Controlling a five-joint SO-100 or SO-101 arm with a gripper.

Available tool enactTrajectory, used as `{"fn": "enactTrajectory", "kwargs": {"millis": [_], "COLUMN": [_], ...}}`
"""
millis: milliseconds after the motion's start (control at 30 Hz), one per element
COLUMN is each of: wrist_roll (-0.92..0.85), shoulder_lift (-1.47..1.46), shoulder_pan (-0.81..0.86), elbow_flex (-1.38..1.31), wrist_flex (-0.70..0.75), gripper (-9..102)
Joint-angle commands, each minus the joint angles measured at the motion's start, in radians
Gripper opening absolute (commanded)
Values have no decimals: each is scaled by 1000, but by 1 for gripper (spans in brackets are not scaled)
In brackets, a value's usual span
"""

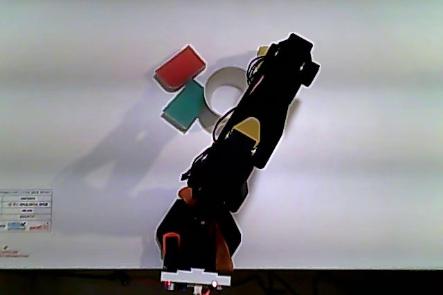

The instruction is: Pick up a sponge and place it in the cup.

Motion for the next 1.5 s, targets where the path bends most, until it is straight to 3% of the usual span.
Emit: {"fn": "enactTrajectory", "kwargs": {"millis": [0,467,633,733,1000,1233,1467], "wrist_roll": [3,100,103,103,118,120,173], "shoulder_lift": [12,-49,-55,-55,-46,-98,-163], "shoulder_pan": [8,-40,-43,-44,-48,-74,-140], "elbow_flex": [-29,3,0,-8,-198,-474,-600], "wrist_flex": [-20,-83,-83,-74,149,385,451], "gripper": [31,3,0,0,4,26,29]}}
